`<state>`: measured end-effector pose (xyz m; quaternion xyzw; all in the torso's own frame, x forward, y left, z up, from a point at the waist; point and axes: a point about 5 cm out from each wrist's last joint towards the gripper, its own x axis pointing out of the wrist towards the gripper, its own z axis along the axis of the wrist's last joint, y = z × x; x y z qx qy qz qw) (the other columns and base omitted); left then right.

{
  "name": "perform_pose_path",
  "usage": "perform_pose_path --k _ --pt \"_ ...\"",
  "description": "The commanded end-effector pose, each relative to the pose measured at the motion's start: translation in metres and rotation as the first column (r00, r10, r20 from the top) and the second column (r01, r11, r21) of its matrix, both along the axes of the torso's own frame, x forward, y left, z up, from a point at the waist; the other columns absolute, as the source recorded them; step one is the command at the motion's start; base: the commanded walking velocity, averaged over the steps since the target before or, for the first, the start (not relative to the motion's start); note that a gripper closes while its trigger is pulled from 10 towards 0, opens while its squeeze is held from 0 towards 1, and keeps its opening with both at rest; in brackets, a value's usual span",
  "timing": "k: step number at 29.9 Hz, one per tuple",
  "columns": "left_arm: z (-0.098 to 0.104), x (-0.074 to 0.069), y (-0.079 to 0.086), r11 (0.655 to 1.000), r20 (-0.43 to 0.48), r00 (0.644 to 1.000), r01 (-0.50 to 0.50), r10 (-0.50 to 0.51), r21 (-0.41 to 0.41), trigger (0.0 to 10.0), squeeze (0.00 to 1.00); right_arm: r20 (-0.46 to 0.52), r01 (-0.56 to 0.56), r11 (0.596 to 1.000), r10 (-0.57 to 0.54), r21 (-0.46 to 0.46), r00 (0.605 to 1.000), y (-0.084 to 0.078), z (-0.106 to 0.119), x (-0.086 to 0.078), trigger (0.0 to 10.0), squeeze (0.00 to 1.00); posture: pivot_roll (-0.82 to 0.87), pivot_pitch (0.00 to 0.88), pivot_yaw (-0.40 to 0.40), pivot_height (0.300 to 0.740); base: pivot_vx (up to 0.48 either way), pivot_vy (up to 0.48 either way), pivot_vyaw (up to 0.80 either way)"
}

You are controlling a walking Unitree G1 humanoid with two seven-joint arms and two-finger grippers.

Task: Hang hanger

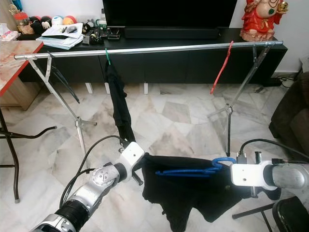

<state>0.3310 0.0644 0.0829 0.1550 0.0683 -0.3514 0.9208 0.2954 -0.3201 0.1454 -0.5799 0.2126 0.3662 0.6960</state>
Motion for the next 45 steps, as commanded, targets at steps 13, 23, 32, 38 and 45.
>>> perform_pose_path --k 13,23,32,38,45 --pt "-0.022 -0.007 0.06 0.978 -0.064 0.997 -0.028 0.042 0.208 0.2 0.0 0.148 0.298 0.931 -0.271 -0.209 0.951 -0.028 -0.008 0.004 0.0 0.0 -0.14 0.119 0.022 0.74 0.0 0.0 0.0" --pt "-0.001 -0.014 0.057 0.982 -0.162 0.975 0.17 -0.155 0.083 2.9 0.0 0.158 0.304 0.935 -0.277 -0.184 0.948 0.008 -0.037 0.008 0.0 0.0 -0.13 0.106 0.022 0.74 0.0 0.0 0.0" --pt "0.029 -0.023 0.031 0.942 -0.157 0.929 0.329 -0.335 -0.068 10.0 0.0 0.037 0.283 0.939 -0.295 0.195 0.955 0.072 -0.055 0.012 0.0 0.0 -0.12 0.111 0.019 0.74 0.0 0.0 0.0" --pt "0.038 -0.026 0.018 0.931 -0.138 0.923 0.343 -0.359 -0.127 10.0 0.0 -0.106 0.196 0.911 -0.168 0.363 0.98 0.107 -0.057 0.003 0.0 0.0 -0.12 0.117 0.016 0.74 0.0 0.0 0.0" --pt "0.039 -0.011 0.024 0.979 -0.095 0.976 0.19 -0.197 -0.072 10.0 0.0 -0.24 0.094 0.946 -0.018 0.31 0.971 0.111 -0.064 -0.017 0.0 0.0 -0.12 0.12 0.015 0.74 0.0 0.0 0.0"
